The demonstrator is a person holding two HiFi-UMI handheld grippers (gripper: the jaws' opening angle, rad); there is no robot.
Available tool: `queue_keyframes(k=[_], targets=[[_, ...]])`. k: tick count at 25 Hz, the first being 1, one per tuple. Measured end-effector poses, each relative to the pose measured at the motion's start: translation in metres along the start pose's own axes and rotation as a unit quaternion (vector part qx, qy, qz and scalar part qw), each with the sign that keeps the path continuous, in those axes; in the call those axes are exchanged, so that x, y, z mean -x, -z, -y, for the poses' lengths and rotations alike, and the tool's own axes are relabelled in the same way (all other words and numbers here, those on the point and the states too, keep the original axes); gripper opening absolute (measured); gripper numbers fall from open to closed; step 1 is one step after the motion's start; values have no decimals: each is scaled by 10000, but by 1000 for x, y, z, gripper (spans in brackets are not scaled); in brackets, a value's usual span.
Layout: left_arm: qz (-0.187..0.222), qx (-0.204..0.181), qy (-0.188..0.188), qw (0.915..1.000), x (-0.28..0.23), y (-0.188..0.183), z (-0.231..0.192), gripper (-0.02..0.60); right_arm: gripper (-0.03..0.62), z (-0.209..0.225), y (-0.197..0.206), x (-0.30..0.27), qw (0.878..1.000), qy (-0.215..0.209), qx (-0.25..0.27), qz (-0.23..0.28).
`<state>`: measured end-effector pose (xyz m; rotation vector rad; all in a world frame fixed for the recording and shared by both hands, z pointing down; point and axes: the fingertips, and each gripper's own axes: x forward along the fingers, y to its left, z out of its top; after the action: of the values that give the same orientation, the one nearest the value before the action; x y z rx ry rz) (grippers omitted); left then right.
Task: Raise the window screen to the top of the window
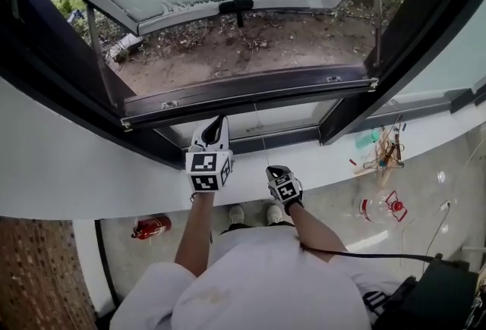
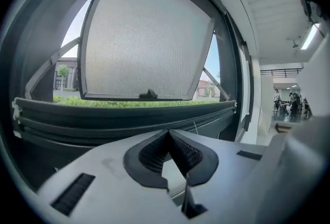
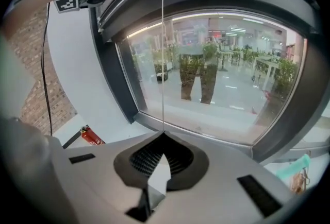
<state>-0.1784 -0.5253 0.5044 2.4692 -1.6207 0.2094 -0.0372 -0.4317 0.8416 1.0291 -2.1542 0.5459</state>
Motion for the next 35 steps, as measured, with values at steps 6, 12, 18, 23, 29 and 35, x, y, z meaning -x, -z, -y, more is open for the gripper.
queue_keyframes(k=[6,12,18,23,29,35], targets=[[-181,-12,-79,9998,11,18,1,2,2,2,-20,1,9981,260,496,257],[-189,7,-192,9996,18,21,-7,2,3,-2,-44,-12,9935,295,905,619],[-198,23,-315,9993,23,22,-15,2,3,3,-57,-3,9847,642,1453,709],[-259,21,-367,9990,24,25,-19,2,3,6,-75,-3,9818,721,1481,948],[-231,19,-328,9992,20,23,-20,3,3,5,-114,0,9751,743,1475,1478],[-239,-26,-257,9994,16,20,-16,3,3,3,-146,8,9750,549,1035,1888]])
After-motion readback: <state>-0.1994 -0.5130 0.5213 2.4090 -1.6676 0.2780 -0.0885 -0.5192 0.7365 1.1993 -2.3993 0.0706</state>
